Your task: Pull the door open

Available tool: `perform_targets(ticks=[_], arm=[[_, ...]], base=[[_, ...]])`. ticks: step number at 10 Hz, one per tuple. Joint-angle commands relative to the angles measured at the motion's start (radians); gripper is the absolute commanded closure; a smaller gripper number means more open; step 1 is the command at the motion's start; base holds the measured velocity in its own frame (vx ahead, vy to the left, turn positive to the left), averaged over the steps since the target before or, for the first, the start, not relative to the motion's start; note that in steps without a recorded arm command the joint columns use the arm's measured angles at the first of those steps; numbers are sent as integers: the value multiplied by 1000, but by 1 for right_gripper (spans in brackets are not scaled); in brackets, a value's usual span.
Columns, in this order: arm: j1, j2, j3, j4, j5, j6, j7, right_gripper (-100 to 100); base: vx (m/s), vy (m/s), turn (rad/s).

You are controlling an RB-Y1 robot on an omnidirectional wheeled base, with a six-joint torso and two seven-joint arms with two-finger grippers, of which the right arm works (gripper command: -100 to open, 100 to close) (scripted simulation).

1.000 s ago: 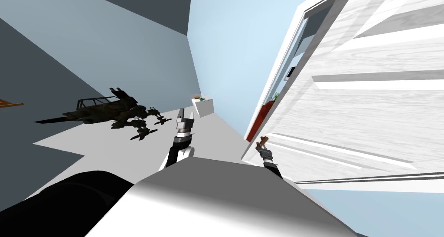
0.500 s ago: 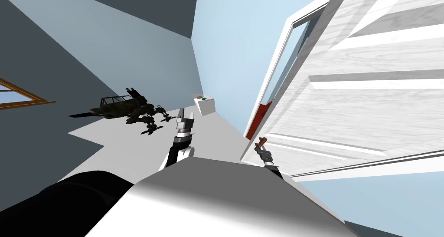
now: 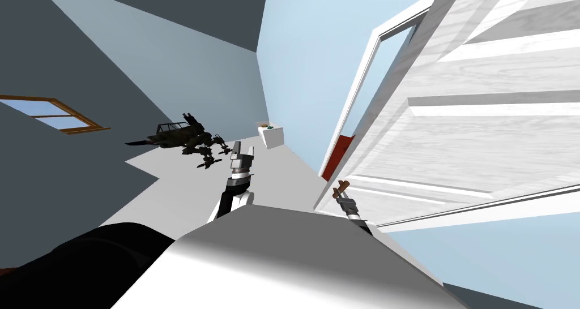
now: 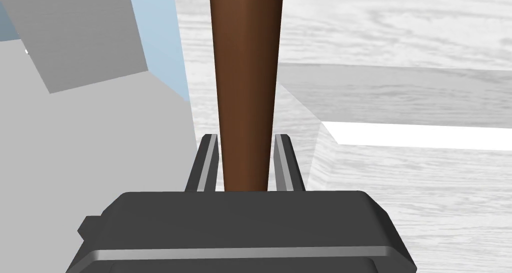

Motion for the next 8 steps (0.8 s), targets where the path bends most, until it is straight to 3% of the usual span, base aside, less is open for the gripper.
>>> perform_targets(ticks=[1,4,5,6,8], arm=[[13,-13,17,7,11,-24,-20,100],[26,-34,40,14,27,-59,-48,100],[28,-32,34,3,23,-44,-39,100],[35,-41,52,7,37,-66,-52,100],[39,-49,65,10,48,-83,-61,100]], base=[[-202,-41,102],[-184,-49,85],[-87,-20,18],[-139,-27,86],[-199,-60,88]])
